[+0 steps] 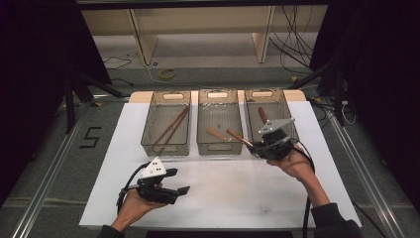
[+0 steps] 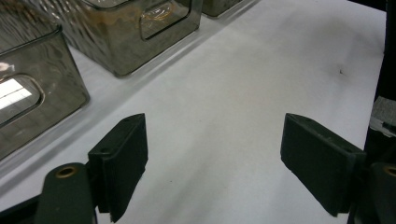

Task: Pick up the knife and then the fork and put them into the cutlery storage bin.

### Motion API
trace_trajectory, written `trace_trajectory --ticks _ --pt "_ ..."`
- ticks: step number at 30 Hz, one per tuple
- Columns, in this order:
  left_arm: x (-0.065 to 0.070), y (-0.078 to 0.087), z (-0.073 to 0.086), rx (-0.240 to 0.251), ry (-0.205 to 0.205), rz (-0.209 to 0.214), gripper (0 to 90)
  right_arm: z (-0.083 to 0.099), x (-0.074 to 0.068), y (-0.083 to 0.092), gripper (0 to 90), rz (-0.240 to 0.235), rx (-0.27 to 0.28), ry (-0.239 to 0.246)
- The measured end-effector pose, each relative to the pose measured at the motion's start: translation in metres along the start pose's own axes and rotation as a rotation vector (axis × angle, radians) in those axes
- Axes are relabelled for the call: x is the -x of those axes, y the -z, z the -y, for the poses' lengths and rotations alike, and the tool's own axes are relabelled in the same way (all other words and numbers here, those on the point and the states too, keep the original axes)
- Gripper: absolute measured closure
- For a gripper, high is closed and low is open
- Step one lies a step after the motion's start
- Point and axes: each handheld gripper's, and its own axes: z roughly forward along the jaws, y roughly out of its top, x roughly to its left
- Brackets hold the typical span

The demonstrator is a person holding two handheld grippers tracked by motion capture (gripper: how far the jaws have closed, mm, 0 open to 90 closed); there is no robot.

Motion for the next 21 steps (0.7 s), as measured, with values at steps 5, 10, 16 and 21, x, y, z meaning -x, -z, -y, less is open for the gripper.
trace_trajectory --ticks 5,10,16,21 --pt "-0.006 0.001 0.004 0.030 0.039 -0.004 22.6 -0.005 0.020 0.003 81.5 0.043 0.013 -0.050" --pt "-0.007 0.003 0.007 0.039 0.045 -0.015 22.4 -0.010 0.041 0.003 81.5 0.091 0.011 -0.096" --pt "-0.009 0.003 0.010 0.040 0.059 -0.024 21.9 -0.017 0.066 0.000 81.5 0.147 0.004 -0.161" --pt "-0.009 0.005 0.011 0.050 0.061 -0.036 21.5 -0.020 0.078 -0.005 81.5 0.176 0.002 -0.203"
